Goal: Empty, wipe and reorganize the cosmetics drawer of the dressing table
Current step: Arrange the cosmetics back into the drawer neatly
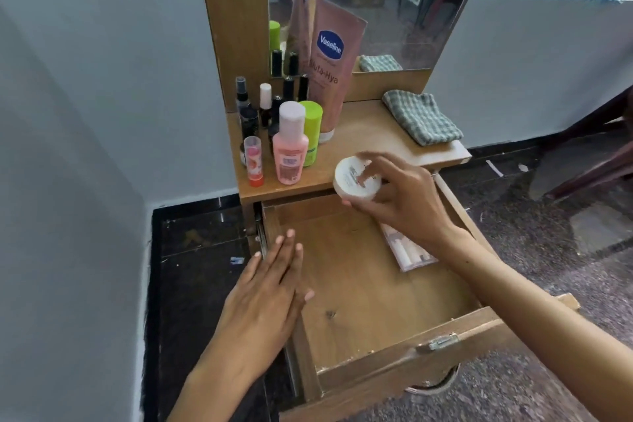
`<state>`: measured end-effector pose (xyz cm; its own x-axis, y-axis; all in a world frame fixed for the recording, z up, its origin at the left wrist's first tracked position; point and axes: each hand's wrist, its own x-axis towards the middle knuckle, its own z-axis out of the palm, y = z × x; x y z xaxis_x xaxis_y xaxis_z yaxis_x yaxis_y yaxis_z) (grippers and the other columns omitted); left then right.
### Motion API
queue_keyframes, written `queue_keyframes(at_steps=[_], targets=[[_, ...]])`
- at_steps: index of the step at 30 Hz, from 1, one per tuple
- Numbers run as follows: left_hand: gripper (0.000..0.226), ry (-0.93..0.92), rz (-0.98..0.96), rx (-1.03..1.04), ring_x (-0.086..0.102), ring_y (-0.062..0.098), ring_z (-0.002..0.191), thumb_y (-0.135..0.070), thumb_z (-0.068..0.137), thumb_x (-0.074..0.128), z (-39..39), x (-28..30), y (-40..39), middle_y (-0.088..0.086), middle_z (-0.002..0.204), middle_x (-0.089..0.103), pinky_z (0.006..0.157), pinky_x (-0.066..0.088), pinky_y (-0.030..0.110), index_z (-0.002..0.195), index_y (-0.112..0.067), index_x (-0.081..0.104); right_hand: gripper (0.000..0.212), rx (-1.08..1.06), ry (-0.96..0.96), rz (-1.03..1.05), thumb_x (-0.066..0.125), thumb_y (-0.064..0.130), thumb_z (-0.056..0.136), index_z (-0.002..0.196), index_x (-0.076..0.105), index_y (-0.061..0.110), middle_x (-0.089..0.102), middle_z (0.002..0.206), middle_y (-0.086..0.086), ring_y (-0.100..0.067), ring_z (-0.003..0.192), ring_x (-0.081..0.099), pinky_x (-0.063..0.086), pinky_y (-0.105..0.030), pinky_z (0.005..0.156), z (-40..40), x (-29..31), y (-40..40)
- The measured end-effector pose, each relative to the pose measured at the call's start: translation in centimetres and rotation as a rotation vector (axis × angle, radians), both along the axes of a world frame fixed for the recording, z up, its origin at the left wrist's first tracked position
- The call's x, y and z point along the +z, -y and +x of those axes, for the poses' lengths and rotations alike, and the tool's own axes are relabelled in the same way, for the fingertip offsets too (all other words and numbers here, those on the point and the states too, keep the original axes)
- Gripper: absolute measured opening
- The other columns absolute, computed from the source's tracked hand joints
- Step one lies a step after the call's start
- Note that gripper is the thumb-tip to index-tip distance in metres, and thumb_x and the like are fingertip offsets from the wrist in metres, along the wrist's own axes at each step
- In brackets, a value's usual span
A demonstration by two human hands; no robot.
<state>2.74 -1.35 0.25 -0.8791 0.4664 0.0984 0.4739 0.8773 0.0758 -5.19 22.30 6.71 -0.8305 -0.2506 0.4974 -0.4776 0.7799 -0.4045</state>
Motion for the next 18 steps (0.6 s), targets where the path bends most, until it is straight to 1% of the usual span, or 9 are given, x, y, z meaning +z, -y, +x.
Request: queue_keyframes(at_steps=[1,3,5,7,9,11,13,16,18], targets=[[0.061,-0.005,-0.001,0.0,0.04,0.02,0.13,-0.049,0.092,0.024,0.0,-0.1,-0.1,0.01,0.143,0.039,0.099,0.035,0.039,0.132,-0.011,0.048,0.04,0.04,-0.006,0.062,0.077,0.045,0.072,0.086,0.063,0.01,0.063,0.12,0.0,-0.013,0.087,0.065,0.053,-0.028,0.069,1.1,0.2,-1.0],[0.062,-0.002,0.001,0.009,0.043,0.02,0.128,-0.048,0.091,0.022,-0.1,-0.2,-0.2,0.01,0.142,0.042,0.098,0.037,0.038,0.131,-0.01,0.05,0.038,0.11,0.041,0.186,0.08,0.041,0.069,0.085,0.064,0.011,0.061,0.12,0.001,-0.012,0.095,0.063,0.051,-0.028,0.071,3.4,0.1,-4.0],[0.063,-0.006,0.0,0.016,0.045,0.019,0.126,-0.048,0.093,0.017,-0.2,-0.4,-0.3,0.01,0.14,0.044,0.096,0.039,0.04,0.129,-0.009,0.052,0.037,0.123,0.221,0.266,0.08,0.043,0.067,0.086,0.063,0.016,0.058,0.12,0.004,-0.011,0.101,0.06,0.053,-0.032,0.074,5.2,-0.6,-7.4],[0.064,-0.019,-0.001,0.014,0.046,0.02,0.125,-0.047,0.094,0.014,-0.2,-0.4,-0.3,0.011,0.14,0.044,0.095,0.039,0.041,0.129,-0.008,0.051,0.036,0.098,0.386,0.342,0.079,0.048,0.065,0.084,0.063,0.022,0.058,0.117,0.008,-0.01,0.097,0.061,0.054,-0.036,0.074,6.3,-1.5,-10.2],[0.063,-0.032,0.006,0.015,0.046,0.022,0.125,-0.047,0.091,0.02,-0.2,-0.4,-0.3,0.011,0.14,0.044,0.095,0.039,0.041,0.129,-0.008,0.052,0.038,0.07,0.489,0.42,0.076,0.058,0.063,0.085,0.063,0.029,0.058,0.114,0.013,-0.007,0.093,0.062,0.054,-0.035,0.074,6.9,-2.3,-12.1],[0.063,-0.039,0.012,0.016,0.045,0.022,0.125,-0.046,0.092,0.019,-0.2,-0.4,-0.3,0.012,0.14,0.043,0.096,0.039,0.04,0.129,-0.007,0.051,0.04,0.048,0.561,0.456,0.073,0.065,0.06,0.085,0.063,0.035,0.056,0.114,0.017,-0.005,0.094,0.06,0.052,-0.032,0.077,7.1,-2.5,-12.9],[0.063,-0.047,0.019,0.016,0.044,0.022,0.126,-0.046,0.093,0.016,-0.2,-0.4,-0.3,0.012,0.141,0.042,0.096,0.038,0.038,0.131,-0.007,0.049,0.04,0.035,0.606,0.482,0.076,0.063,0.057,0.083,0.063,0.036,0.054,0.117,0.021,-0.003,0.095,0.059,0.051,-0.029,0.08,7.1,-2.6,-13.1],[0.062,-0.059,0.029,0.017,0.045,0.022,0.125,-0.046,0.088,0.025,-0.2,-0.4,-0.3,0.013,0.141,0.042,0.096,0.038,0.039,0.13,-0.006,0.05,0.039,0.034,0.648,0.575,0.082,0.051,0.057,0.086,0.065,0.033,0.052,0.122,0.022,-0.005,0.096,0.059,0.049,-0.025,0.081,6.9,-2.6,-12.7],[0.062,-0.06,0.036,0.018,0.046,0.022,0.125,-0.045,0.087,0.028,-0.2,-0.4,-0.3,0.013,0.14,0.043,0.096,0.038,0.038,0.129,-0.006,0.05,0.039,0.038,0.668,0.654,0.082,0.046,0.059,0.091,0.066,0.031,0.051,0.127,0.021,-0.008,0.097,0.06,0.048,-0.024,0.08,7.0,-2.8,-12.4]])
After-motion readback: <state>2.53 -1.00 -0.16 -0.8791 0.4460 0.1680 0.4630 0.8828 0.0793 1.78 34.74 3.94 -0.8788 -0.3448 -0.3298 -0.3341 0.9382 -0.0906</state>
